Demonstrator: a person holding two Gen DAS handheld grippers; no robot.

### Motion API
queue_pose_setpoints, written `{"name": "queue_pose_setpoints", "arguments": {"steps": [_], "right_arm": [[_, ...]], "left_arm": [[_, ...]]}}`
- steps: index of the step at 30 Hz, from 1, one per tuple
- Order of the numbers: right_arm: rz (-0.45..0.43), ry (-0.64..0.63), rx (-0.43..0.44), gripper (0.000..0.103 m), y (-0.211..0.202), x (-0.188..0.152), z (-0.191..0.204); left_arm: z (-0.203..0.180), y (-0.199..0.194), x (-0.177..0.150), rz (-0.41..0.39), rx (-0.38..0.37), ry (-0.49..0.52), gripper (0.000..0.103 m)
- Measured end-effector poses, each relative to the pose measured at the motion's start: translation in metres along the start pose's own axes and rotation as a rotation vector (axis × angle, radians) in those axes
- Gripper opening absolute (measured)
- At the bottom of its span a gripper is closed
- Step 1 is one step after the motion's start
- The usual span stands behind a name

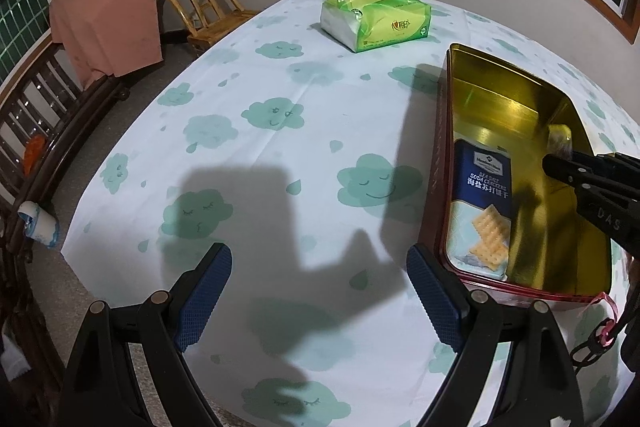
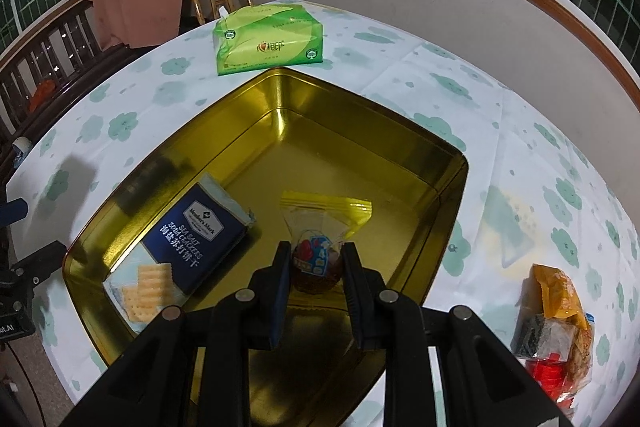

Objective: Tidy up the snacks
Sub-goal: 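Carry the yellow candy packet into the tin and open the right gripper, then grasp the orange-printed snack bag with the left gripper while the right gripper grasps the brown cake packet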

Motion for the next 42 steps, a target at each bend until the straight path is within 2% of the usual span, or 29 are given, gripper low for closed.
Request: {"name": "queue_pose_setpoints", "arguments": {"steps": [12,19,25,29,33,36,42], "right_arm": [[-0.046,0.002,0.011,0.032,-0.020,0.002,0.002],[-0.088,0.057,0.001,0.032,-0.057,-0.024,-0.016],[-0.089,0.129,-0.090,0.034,-0.094,-0.076,-0.062],[-0.051,0.211,-0.171,0.034,-0.113,-0.129,-0.108],[0.008,0.299,-0.232,0.034,-0.121,-0.185,-0.144],[0.041,0.371,-0.244,0.034,-0.123,-0.223,-0.164],[0.055,0.436,-0.220,0.034,-0.115,-0.260,-0.176]], "left_arm": [[-0.008,-0.010,-0.001,-0.015,-0.020,-0.003,0.087],[-0.017,-0.024,0.000,-0.042,-0.034,-0.004,0.087],[-0.029,-0.039,0.001,-0.070,-0.045,0.010,0.087],[-0.048,-0.054,-0.001,-0.088,-0.082,0.022,0.087],[-0.079,-0.067,-0.009,-0.099,-0.119,0.083,0.087],[-0.109,-0.072,-0.018,-0.093,-0.153,0.134,0.087],[-0.171,-0.072,-0.050,-0.046,-0.216,0.248,0.087]]}}
Point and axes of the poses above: each gripper's, at about its wrist camera, not at the fingertips, and y roughly the way its jaws point, z to its left, x to its top, the point moved 7 cm from there along y, roughly the way its jaws point, and after that the axes turned 15 degrees about -y, right-handed, at the moved point
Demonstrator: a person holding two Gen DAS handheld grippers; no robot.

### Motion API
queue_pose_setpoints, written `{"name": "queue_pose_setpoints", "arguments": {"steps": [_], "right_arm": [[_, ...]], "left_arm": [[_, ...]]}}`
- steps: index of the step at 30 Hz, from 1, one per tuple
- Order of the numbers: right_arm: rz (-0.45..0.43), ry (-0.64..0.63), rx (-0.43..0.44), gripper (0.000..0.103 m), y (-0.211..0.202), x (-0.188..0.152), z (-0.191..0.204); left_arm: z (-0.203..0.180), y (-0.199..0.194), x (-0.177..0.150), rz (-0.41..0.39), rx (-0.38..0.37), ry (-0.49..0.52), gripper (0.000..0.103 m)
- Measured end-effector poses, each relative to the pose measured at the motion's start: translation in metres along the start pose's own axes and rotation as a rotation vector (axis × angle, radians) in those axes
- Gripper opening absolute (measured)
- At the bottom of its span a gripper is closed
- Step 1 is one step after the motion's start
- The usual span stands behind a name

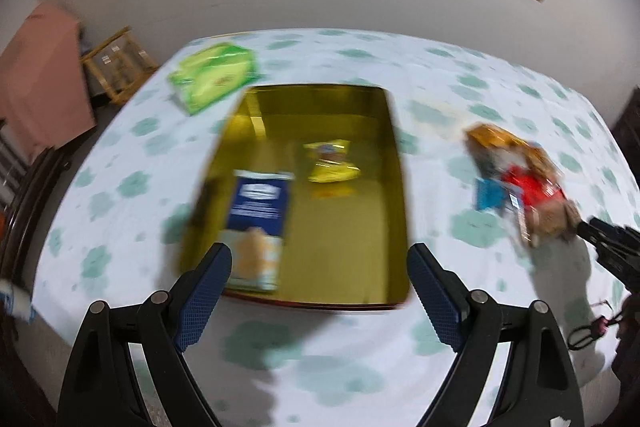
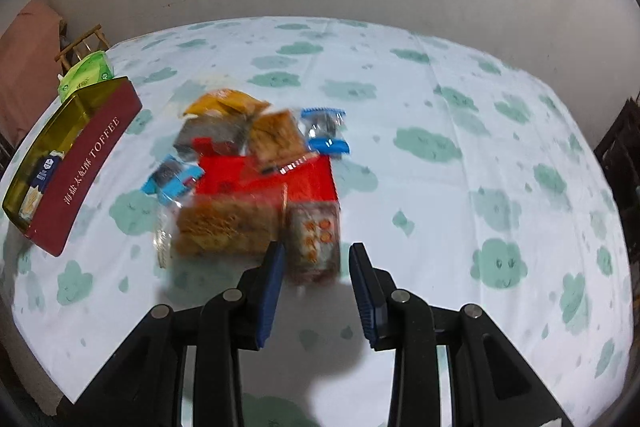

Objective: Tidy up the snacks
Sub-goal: 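Grasp the orange-printed snack bag with the left gripper while the right gripper grasps the brown cake packet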

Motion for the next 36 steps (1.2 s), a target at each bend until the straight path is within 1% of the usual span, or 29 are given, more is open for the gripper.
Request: {"name": "queue_pose_setpoints", "arguments": {"steps": [4,9,14,19,20,25,29,34,36], "right_arm": [[-0.002,0.005,0.023,0.034,0.009,-0.003,0.001],[-0.019,-0.001,0.051,0.034,0.016,0.001,0.004],[-0.021,-0.002,0.067,0.034,0.024,0.001,0.005],[-0.032,0.015,0.092,0.033,0.028,-0.001,0.004],[-0.031,0.018,0.090,0.032,0.028,-0.002,0.003],[-0.026,0.025,0.072,0.031,0.026,-0.010,-0.005],[-0.016,0.049,0.049,0.031,0.020,-0.023,-0.021],[0.004,0.095,0.015,0.031,0.013,-0.040,-0.044],[0.008,0.108,0.011,0.031,0.011,-0.046,-0.051]], "left_arm": [[-0.041,0.012,-0.015,0.045,-0.057,0.056,0.087],[-0.077,0.025,-0.030,0.072,-0.096,0.123,0.087],[-0.111,0.034,-0.040,0.074,-0.140,0.211,0.087],[-0.137,0.040,-0.045,0.067,-0.186,0.283,0.087],[-0.141,0.041,-0.046,0.066,-0.190,0.296,0.087],[-0.164,0.043,-0.049,0.076,-0.245,0.368,0.087],[-0.181,0.048,-0.053,0.093,-0.278,0.418,0.087],[-0.200,0.055,-0.056,0.110,-0.300,0.492,0.087],[-0.207,0.057,-0.059,0.117,-0.303,0.525,0.086]]}}
Point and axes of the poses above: each gripper's, at about its wrist camera, not at the fingertips, and y roughly the way its jaws point, z to its left, x to its top, the point moved 7 cm from there along y, roughly the way its jaws point, and after that the axes turned 15 degrees about -y, right-handed, at the moved point
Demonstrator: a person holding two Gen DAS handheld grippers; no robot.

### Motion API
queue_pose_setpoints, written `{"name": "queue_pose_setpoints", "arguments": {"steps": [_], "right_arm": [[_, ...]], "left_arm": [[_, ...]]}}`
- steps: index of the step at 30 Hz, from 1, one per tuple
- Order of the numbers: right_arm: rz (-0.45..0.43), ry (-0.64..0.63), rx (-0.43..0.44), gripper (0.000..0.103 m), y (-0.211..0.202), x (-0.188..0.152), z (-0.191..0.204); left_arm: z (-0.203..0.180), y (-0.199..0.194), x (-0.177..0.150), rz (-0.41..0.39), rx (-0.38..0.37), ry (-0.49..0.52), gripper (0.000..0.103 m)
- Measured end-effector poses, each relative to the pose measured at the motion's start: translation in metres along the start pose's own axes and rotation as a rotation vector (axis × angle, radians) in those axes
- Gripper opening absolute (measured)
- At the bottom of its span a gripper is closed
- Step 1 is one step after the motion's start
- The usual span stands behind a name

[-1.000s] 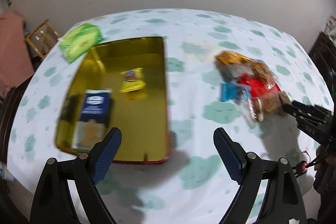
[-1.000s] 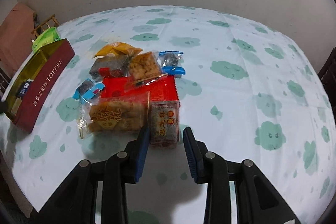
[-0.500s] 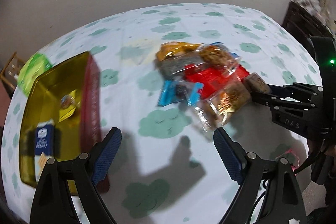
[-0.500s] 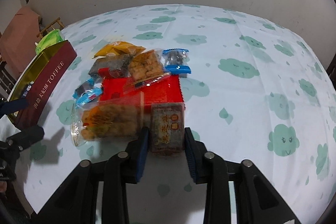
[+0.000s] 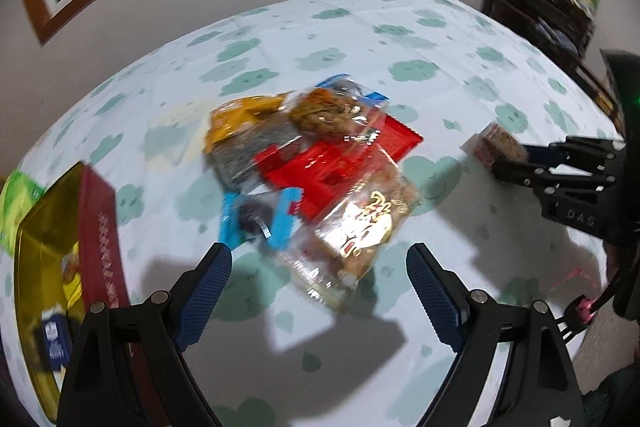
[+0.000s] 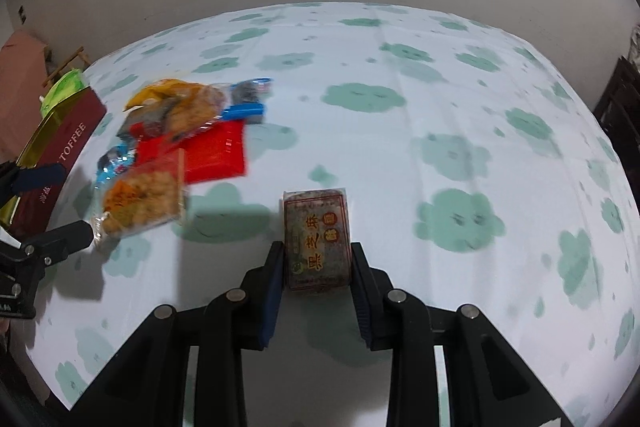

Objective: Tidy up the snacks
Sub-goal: 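Grasp the orange-printed snack bag with the left gripper while the right gripper grasps the brown cake packet, then carry the orange-printed snack bag into the tin and open the left gripper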

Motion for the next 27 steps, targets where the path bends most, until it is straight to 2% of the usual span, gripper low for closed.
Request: {"name": "queue_pose_setpoints", "arguments": {"steps": [8,11,12,13,15,19,24,27], "right_arm": [[0.003,0.034,-0.018,0.031,-0.007,-0.014,-0.013],[0.002,0.034,-0.022,0.031,-0.008,-0.015,-0.013],[0.001,0.032,-0.023,0.031,-0.008,-0.015,-0.013],[0.001,0.033,-0.024,0.031,-0.008,-0.015,-0.013],[0.001,0.030,-0.025,0.031,-0.008,-0.015,-0.012],[0.000,0.031,-0.025,0.031,-0.008,-0.015,-0.012],[-0.001,0.030,-0.025,0.031,-0.008,-0.015,-0.012],[-0.002,0.030,-0.026,0.031,-0.008,-0.015,-0.012]], "left_arm": [[-0.017,0.023,0.008,0.026,0.031,0.097,0.081],[-0.021,0.028,0.012,0.029,0.033,0.115,0.077],[-0.023,0.029,0.012,0.037,0.027,0.114,0.072],[-0.024,0.030,0.012,0.050,0.015,0.110,0.065],[-0.027,0.035,0.009,0.077,0.006,0.092,0.061],[-0.025,0.034,0.003,0.082,0.003,0.057,0.049],[-0.019,0.030,-0.004,0.112,-0.031,-0.023,0.038],[-0.019,0.028,-0.007,0.118,-0.016,-0.040,0.035]]}}
Point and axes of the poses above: each gripper's, at about its wrist camera, not at the fingertips, and y roughly the way its jaws point, z to its left, x to its top, the point moved 7 cm from there along y, roughly the way its jaws point, and after that the axes turned 15 degrees about -y, right-handed, at the moved point
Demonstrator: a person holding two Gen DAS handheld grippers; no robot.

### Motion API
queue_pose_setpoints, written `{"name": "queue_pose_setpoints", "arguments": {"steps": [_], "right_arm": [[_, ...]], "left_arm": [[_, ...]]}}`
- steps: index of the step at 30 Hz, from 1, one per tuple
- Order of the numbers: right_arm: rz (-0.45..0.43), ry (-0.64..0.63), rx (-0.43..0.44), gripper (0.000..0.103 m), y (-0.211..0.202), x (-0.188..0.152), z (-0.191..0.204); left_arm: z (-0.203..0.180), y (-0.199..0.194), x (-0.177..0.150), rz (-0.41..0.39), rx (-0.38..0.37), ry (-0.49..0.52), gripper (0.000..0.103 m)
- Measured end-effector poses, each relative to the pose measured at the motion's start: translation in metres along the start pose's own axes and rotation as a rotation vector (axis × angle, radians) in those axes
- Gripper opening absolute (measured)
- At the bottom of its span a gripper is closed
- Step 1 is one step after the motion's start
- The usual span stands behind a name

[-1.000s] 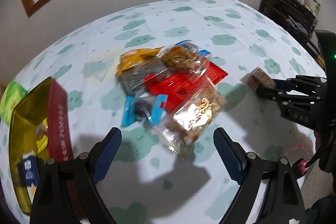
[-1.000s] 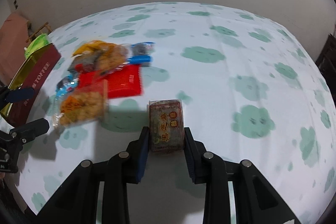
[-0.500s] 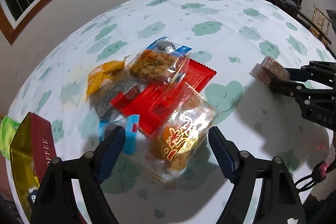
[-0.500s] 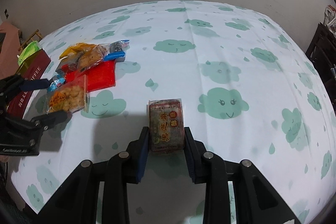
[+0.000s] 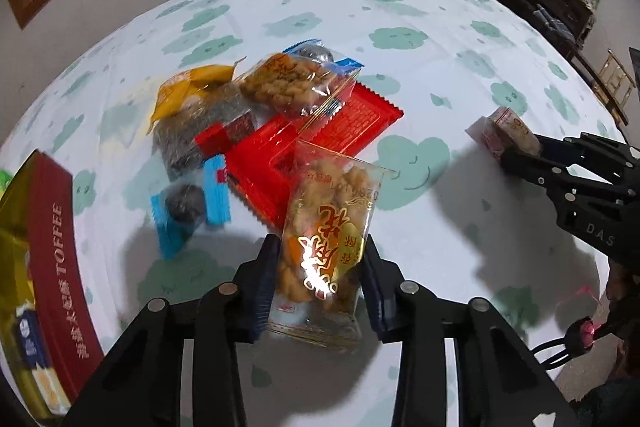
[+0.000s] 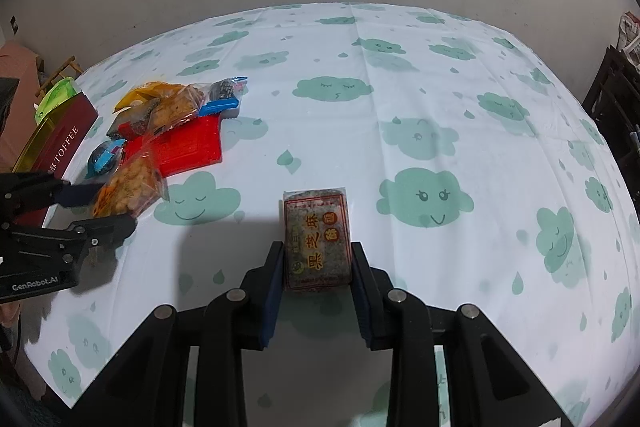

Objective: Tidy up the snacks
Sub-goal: 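Carry the orange-printed snack bag into the tin and open the left gripper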

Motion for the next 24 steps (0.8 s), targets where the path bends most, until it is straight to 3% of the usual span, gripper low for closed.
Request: {"name": "queue_pose_setpoints", "arguments": {"steps": [16,24], "right_arm": [[0.016,-0.024,-0.028,0.031,0.001,0.001,0.003],[0.024,-0.034,-0.052,0.032,0.002,0.001,0.004]], "left_arm": [[0.009,-0.044,0.000,-0.051,-0.020,-0.077,0.035],[0.037,-0.076,0.004,-0.102,-0.015,-0.153,0.035]]}}
Point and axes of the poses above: each gripper's, at about its wrist camera, not at the fingertips, and y roughly the way its jaws point, z to its left, x to its top, the point moved 7 cm from there along y, roughly the way its jaws point, and after that the axes turned 15 degrees about -y, right-handed, at the moved point
